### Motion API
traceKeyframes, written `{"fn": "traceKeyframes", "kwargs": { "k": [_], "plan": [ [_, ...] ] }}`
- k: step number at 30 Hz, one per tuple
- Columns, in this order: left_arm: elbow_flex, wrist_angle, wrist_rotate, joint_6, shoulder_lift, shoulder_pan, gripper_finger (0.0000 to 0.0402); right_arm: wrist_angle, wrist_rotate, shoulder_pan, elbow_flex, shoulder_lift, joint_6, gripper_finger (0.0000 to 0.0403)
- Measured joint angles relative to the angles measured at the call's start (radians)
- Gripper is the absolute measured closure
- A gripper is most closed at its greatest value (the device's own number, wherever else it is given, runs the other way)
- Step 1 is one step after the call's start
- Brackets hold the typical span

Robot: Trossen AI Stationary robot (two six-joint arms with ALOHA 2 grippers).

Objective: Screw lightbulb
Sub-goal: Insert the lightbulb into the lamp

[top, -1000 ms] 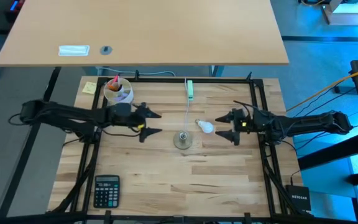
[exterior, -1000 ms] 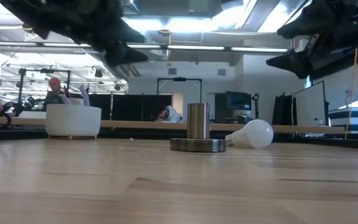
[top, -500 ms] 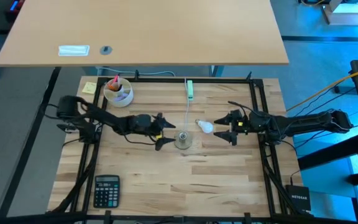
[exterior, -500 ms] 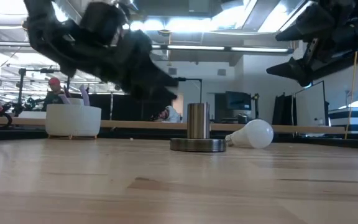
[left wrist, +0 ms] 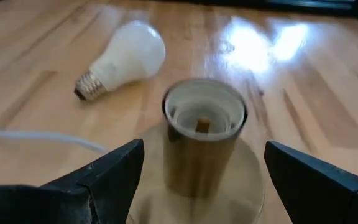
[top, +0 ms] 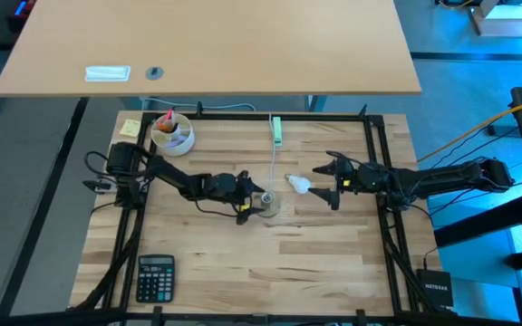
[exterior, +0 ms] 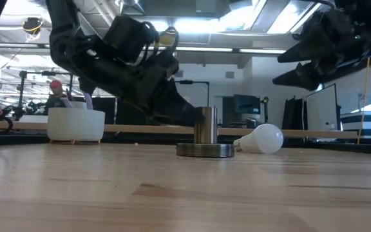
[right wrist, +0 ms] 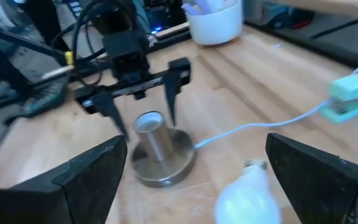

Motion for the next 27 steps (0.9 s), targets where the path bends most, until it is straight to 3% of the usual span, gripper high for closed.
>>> {"fn": "traceKeyframes", "kwargs": {
  "k": [12,17,27],
  "plan": [
    [0.017,0.013,-0.012,0.004,0.053,0.005,0.008,0.003,0.024,0.0,0.0,0.108,-0.071,0.0017],
    [0.06,0.019,-0.013,0.004,0.084,0.001,0.0104,0.034,0.031,0.0,0.001,0.185,-0.13,0.0017],
    [0.064,0.0,-0.035,0.005,0.1,0.0,0.0155,0.009,0.05,0.001,0.0,0.312,-0.096,0.0017]
  ]
}}
